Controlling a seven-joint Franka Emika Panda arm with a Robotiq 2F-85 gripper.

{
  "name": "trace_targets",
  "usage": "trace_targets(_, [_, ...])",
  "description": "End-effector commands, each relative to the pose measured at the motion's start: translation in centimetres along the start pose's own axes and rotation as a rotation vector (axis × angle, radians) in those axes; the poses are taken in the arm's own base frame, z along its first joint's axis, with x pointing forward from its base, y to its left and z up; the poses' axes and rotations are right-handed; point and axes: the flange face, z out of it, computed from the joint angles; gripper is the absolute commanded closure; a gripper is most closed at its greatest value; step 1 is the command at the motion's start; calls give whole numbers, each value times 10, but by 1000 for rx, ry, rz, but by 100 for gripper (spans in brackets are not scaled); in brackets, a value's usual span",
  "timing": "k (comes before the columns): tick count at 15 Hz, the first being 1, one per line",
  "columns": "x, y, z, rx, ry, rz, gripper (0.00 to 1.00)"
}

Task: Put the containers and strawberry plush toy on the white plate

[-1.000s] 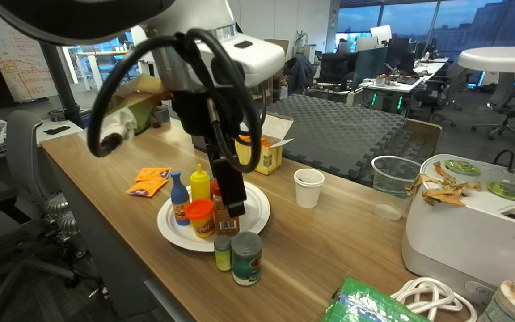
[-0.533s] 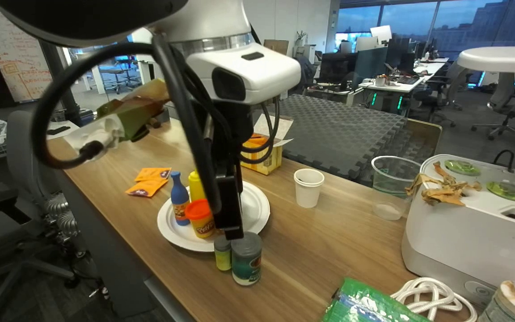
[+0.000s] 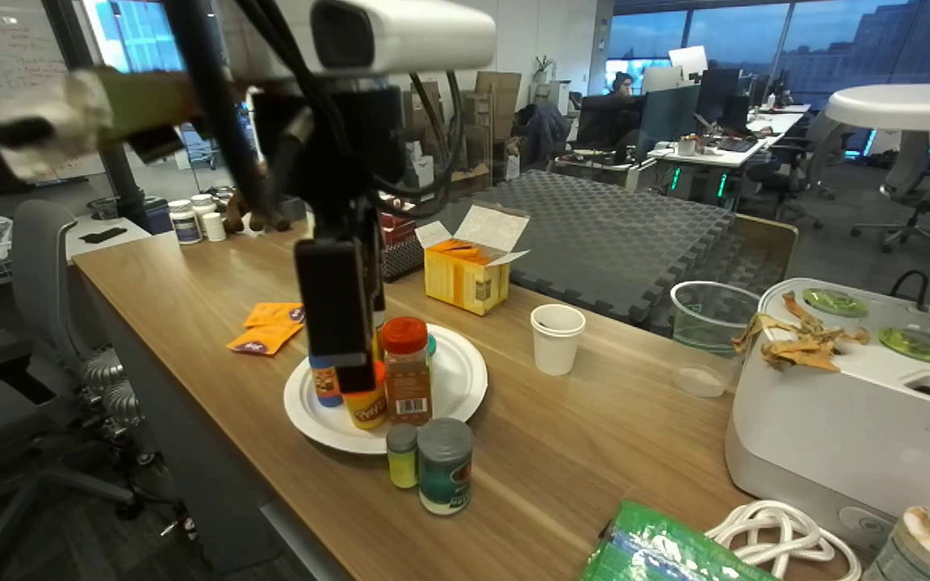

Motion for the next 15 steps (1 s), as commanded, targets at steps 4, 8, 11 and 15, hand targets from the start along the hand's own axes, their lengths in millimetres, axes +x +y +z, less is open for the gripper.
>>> trace_targets(4, [-43,8,-63,-38,-66,-74,0])
trace_targets(8, [-48,10,-66,-43,-73,-81,0])
trace_targets(11, [-44,10,-54,-54,-88,-75,0])
trace_targets(15, [-44,9,-55,-54,-88,-76,0])
